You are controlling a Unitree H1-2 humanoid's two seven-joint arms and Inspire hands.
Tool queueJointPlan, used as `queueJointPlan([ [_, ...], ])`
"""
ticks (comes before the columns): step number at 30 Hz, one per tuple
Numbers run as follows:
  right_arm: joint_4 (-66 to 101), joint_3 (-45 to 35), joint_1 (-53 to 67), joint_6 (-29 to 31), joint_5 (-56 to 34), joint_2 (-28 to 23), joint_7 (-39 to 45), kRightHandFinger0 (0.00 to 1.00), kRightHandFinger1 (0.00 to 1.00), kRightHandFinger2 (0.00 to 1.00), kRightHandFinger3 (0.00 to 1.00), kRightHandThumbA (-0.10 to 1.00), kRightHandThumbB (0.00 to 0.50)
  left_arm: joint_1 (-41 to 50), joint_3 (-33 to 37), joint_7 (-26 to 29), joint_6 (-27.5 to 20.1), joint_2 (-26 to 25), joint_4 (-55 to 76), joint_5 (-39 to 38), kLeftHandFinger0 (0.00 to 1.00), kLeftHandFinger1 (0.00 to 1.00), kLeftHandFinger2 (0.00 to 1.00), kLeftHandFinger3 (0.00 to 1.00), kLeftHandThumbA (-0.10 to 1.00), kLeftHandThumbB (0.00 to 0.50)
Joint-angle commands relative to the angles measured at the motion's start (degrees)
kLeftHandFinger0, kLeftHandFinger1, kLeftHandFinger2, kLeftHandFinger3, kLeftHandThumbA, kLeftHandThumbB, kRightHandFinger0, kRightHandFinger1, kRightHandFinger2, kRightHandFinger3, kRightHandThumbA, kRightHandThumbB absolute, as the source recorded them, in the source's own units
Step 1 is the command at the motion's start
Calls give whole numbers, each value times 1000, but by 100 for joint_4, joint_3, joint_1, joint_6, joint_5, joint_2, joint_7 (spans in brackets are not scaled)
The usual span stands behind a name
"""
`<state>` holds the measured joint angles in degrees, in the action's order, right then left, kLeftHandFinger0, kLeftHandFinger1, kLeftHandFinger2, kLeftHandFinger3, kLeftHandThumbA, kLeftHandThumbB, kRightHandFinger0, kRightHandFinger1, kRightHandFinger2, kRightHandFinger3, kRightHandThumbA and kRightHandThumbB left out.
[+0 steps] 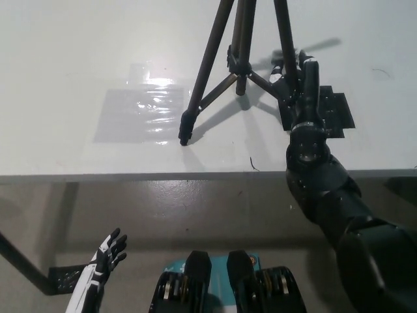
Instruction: A tripod lies near the right hand side of the table and the robot grab a leg of the tripod using its right hand and put it up right.
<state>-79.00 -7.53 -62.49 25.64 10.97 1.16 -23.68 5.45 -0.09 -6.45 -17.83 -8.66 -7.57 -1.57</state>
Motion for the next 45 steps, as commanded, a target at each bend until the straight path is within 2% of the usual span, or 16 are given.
queueJointPlan([
  [1,396,-180,-66,-193,-994,-197,2863,1000,1000,1000,1000,874,500,9,16,-111,-156,-99,147,-45,1000,1000,1000,1000,1000,238],
  [7,2125,-29,160,-557,-1630,-113,3322,1000,1000,1000,1000,928,500,50,22,-121,-124,-94,186,-58,1000,1000,1000,1000,1000,207],
  [11,4230,346,605,-1050,-1920,-98,3226,1000,1000,1000,1000,971,500,106,18,-129,-95,-105,208,-67,1000,1000,1000,1000,1000,174],
  [12,4880,402,697,-1241,-2126,-97,3229,1000,1000,1000,1000,957,500,108,21,-132,-99,-105,216,-69,1000,1000,1000,1000,1000,150],
  [18,7495,644,856,-1992,-2710,-345,3039,1000,1000,1000,1000,898,500,126,28,-133,-24,-102,200,-60,1000,1000,1000,1000,1000,155],
  [23,8710,733,1005,-2096,-2451,-593,2855,1000,1000,1000,1000,879,500,152,35,-141,-67,-107,187,-54,1000,1000,1000,1000,1000,141],
  [27,9672,677,1240,-2168,-1584,-690,2560,1000,1000,1000,1000,1000,500,138,36,-168,-71,-117,208,-92,1000,1000,1000,1000,1000,156],
  [28,10219,681,1511,-1982,-1124,-676,2506,1000,1000,1000,1000,1000,500,109,24,-160,-136,-123,184,-89,1000,1000,1000,1000,1000,180],
  [31,11066,785,2032,-2020,-1175,-704,2573,1000,1000,1000,1000,1000,500,51,2,-154,-175,-140,148,-95,1000,1000,1000,1000,1000,218],
  [35,12280,1168,3567,-1065,-485,-417,2754,1000,1000,1000,1000,992,500,-32,-2,-163,-210,-139,57,-117,1000,1000,1000,1000,1000,245],
  [38,12684,1665,4833,-679,-758,-516,2907,1000,1000,1000,1000,796,422,-28,9,-193,-131,-142,96,-149,1000,1000,1000,1000,1000,283],
  [39,12554,1959,5306,-344,-966,-516,2869,1000,1000,1000,1000,804,439,-45,21,-200,-138,-145,78,-135,1000,1000,1000,1000,1000,308],
  [40,12335,2156,5822,81,-437,-364,2869,1000,1000,1000,1000,953,462,-51,34,-228,-152,-163,57,-139,1000,1000,1000,1000,1000,333],
  [41,12195,2267,6076,129,-81,-324,2754,1000,1000,1000,1000,1000,479,-48,41,-234,-142,-171,68,-127,1000,1000,1000,1000,1000,343],
  [43,11636,2570,6849,129,319,-542,2436,1000,1000,1000,1000,1000,385,-55,60,-266,-76,-187,116,-135,1000,1000,1000,1000,1000,350],
  [45,11182,2569,7160,129,320,-659,2301,1000,1000,1000,1000,1000,343,-42,64,-275,-46,-188,138,-146,1000,1000,1000,1000,1000,348],
])
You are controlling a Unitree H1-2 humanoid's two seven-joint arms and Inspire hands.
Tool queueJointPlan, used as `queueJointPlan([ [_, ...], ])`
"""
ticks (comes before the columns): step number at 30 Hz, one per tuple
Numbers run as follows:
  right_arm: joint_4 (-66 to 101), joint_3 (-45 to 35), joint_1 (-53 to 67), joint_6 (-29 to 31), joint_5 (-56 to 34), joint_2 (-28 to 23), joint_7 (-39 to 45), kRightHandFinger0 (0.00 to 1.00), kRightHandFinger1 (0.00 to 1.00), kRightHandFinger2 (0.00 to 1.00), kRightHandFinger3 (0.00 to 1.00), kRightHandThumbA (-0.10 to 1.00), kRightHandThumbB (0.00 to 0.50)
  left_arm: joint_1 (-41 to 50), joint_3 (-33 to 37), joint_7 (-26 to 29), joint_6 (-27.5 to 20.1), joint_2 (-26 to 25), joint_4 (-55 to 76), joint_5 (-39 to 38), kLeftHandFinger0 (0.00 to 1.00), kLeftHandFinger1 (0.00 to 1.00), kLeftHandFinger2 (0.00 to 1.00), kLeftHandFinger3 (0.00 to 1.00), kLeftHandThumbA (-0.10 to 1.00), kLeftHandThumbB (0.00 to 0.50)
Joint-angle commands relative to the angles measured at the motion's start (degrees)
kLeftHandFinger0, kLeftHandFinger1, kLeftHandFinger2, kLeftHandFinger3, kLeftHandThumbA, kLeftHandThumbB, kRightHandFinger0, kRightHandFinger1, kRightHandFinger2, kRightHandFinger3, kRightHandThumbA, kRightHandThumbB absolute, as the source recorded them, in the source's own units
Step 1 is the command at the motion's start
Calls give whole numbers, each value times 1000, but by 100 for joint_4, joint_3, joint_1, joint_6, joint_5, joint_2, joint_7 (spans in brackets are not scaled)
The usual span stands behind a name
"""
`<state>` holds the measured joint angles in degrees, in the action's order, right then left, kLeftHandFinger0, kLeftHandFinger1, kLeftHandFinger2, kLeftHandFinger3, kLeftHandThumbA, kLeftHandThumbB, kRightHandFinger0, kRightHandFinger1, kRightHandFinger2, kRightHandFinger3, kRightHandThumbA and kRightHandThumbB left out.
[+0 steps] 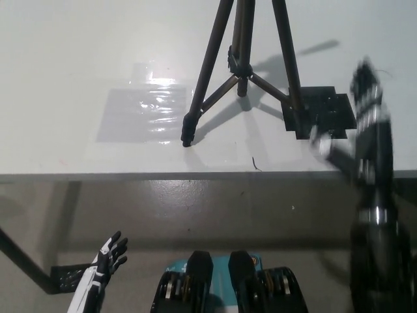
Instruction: A tripod lies near the right hand side of the table and the robot grab a leg of the tripod using its right hand and put it up right.
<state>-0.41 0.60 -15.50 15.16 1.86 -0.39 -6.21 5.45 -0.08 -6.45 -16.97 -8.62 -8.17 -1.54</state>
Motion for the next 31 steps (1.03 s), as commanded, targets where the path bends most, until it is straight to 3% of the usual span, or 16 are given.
queueJointPlan([
  [1,3035,1740,2537,1177,1253,-520,358,1000,1000,1000,1000,1000,329,-38,68,-278,-143,-194,200,-144,1000,1000,1000,1000,1000,340],
  [2,2624,1626,2630,1177,1115,-481,356,1000,1000,1000,1000,1000,359,-27,74,-312,-139,-202,215,-187,1000,1000,1000,1000,1000,347],
  [5,1763,1449,2640,1177,683,-458,390,1000,1000,1000,1000,1000,349,-46,84,-305,-160,-205,216,-158,1000,1000,1000,1000,1000,353],
  [8,860,1255,2457,1177,266,-398,357,1000,1000,1000,1000,1000,398,-87,66,-236,-199,-139,182,-122,1000,1000,1000,1000,1000,352],
  [10,165,1143,2241,1177,35,-298,368,1000,1000,1000,1000,1000,373,-96,55,-213,-222,-122,178,-124,1000,1000,1000,1000,1000,343],
  [13,-886,1012,1928,1159,-265,-186,478,1000,1000,1000,1000,1000,390,-50,45,-160,-179,-68,219,-117,1000,1000,1000,1000,1000,334],
  [17,-1390,936,1742,1174,-522,-130,681,1000,1000,1000,1000,1000,323,-86,-8,-100,-372,-40,96,-119,1000,1000,1000,1000,1000,318],
  [21,-1333,853,1722,1069,-522,-118,704,1000,1000,1000,1000,1000,302,-153,-50,-36,-278,7,120,-89,1000,1000,1000,1000,1000,327],
  [24,-1311,822,1707,1034,-639,-111,790,1000,1000,1000,1000,1000,292,-164,-50,-55,-409,5,83,-98,1000,1000,1000,1000,1000,294],
  [28,-1282,771,1669,1005,-583,-98,783,1000,1000,1000,1000,1000,298,-178,-56,-36,-340,6,115,-67,1000,1000,1000,1000,1000,295],
  [31,-1252,726,1636,947,-510,-88,772,1000,1000,1000,1000,1000,272,-189,-71,-30,-348,5,123,-79,1000,1000,1000,1000,1000,293],
])
